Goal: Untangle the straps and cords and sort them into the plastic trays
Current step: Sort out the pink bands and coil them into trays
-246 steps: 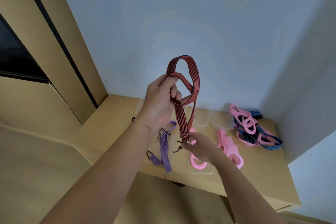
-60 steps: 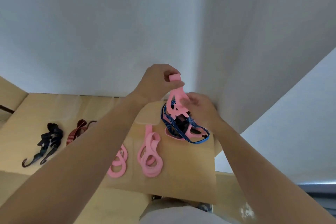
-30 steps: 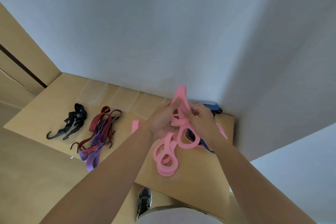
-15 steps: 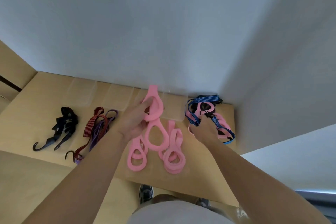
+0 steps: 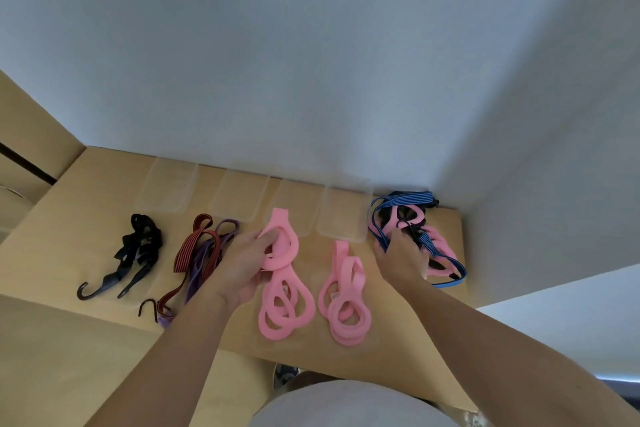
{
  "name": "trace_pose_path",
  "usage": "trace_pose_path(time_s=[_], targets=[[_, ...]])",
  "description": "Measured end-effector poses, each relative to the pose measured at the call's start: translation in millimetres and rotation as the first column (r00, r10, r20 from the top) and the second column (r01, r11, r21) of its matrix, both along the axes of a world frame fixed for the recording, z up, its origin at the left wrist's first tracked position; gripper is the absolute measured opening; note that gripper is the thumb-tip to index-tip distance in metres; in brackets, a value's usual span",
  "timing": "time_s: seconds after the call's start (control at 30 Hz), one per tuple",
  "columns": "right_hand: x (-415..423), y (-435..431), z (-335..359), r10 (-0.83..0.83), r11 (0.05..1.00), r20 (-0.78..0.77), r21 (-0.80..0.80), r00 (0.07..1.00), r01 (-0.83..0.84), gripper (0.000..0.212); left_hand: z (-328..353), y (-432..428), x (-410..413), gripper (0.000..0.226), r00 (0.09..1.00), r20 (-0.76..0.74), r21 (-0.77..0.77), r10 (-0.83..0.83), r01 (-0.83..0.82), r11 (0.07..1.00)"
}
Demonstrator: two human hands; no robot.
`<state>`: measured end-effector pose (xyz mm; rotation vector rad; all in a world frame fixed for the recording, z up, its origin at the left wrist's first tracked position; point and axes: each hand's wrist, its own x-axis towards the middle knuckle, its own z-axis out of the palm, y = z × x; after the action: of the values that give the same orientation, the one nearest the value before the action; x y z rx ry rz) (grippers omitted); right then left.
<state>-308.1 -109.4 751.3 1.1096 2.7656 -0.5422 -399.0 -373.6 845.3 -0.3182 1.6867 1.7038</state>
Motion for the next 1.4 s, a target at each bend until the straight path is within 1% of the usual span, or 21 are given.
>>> trace_pose_path(time_s=[0.1,0.2,0.3,0.43,0.53,0.63,0.77,0.83,1.0,1.07,1.1,1.17,1.2,1.27,1.33,1.4], targets=[[5.1,3.6,2.6,-0.015,0.997,-0.053,-0.075,0.998,0.011,0.022,-10.1,1.0,1.8,0.024,1.0,0.023,-0.041,-0.011,0.012,0.999],[7.0,7.8,10.9,-0.007,0.992,-0.062,-0.124,0.998,-0.001,0.015,-21.2,-2.6,0.7,0.025,0.999,0.033,-0.103,-0.035,0.038,0.994],[5.9,14.6,15.6,-0.027,0.993,-0.079,-0.121,0.997,0.017,0.009,-32.7,-9.7,-2.0,0.024,0.997,0.049,-0.14,-0.056,0.063,0.988],[4.1,21.6,25.4,-0.125,0.99,-0.157,-0.081,0.98,0.113,0.019,-51.2,-20.2,-7.2,0.025,0.993,0.071,-0.17,-0.095,0.106,0.98],[3.7,23.4,39.7,-0.246,0.966,-0.257,-0.145,0.934,0.215,0.02,-64.0,-24.4,-9.0,0.024,0.99,0.073,-0.198,-0.118,0.13,0.972],[4.8,27.2,54.9,-0.312,0.946,-0.363,-0.203,0.878,0.253,0.022,-74.1,-23.4,-7.6,0.022,0.99,0.064,-0.221,-0.128,0.139,0.965],[7.8,33.1,73.4,-0.338,0.941,-0.417,-0.171,0.844,0.292,0.025,-83.5,-19.1,-4.9,0.019,0.992,0.02,-0.263,-0.126,0.127,0.956],[10.0,33.3,80.5,-0.338,0.941,-0.436,-0.155,0.834,0.3,0.026,-89.5,-17.4,-6.0,0.02,0.989,-0.03,-0.309,-0.142,0.126,0.943],[12.3,28.4,98.3,-0.355,0.935,-0.475,-0.163,0.805,0.316,0.022,-99.2,-13.9,-10.8,0.022,0.943,-0.151,-0.441,-0.296,0.204,0.874],[12.0,26.5,105.2,-0.36,0.933,-0.486,-0.161,0.797,0.323,0.022,-102.0,-13.7,-11.5,0.029,0.912,-0.194,-0.49,-0.361,0.229,0.841],[12.1,25.4,109.2,-0.365,0.93,-0.492,-0.16,0.791,0.329,0.022,-103.8,-14.0,-11.4,0.034,0.897,-0.211,-0.493,-0.388,0.245,0.835],[12.7,25.2,115.7,-0.383,0.923,-0.511,-0.17,0.769,0.347,0.022,-106.4,-15.1,-10.9,0.04,0.888,-0.228,-0.44,-0.399,0.271,0.856],[13.2,26.1,118.0,-0.393,0.918,-0.523,-0.175,0.756,0.356,0.022,-106.3,-16.2,-9.9,0.04,0.89,-0.233,-0.401,-0.391,0.279,0.873],[14.5,28.0,122.6,-0.407,0.911,-0.544,-0.181,0.734,0.371,0.023,-107.5,-19.6,-8.4,0.039,0.885,-0.255,-0.371,-0.39,0.283,0.884],[16.6,29.4,127.1,-0.411,0.908,-0.561,-0.183,0.719,0.376,0.023,-106.9,-23.1,-6.5,0.034,0.861,-0.282,-0.406,-0.423,0.292,0.866],[18.6,29.1,132.8,-0.409,0.908,-0.575,-0.178,0.708,0.38,0.025,-107.1,-25.4,-5.1,0.027,0.819,-0.335,-0.475,-0.466,0.28,0.834]])
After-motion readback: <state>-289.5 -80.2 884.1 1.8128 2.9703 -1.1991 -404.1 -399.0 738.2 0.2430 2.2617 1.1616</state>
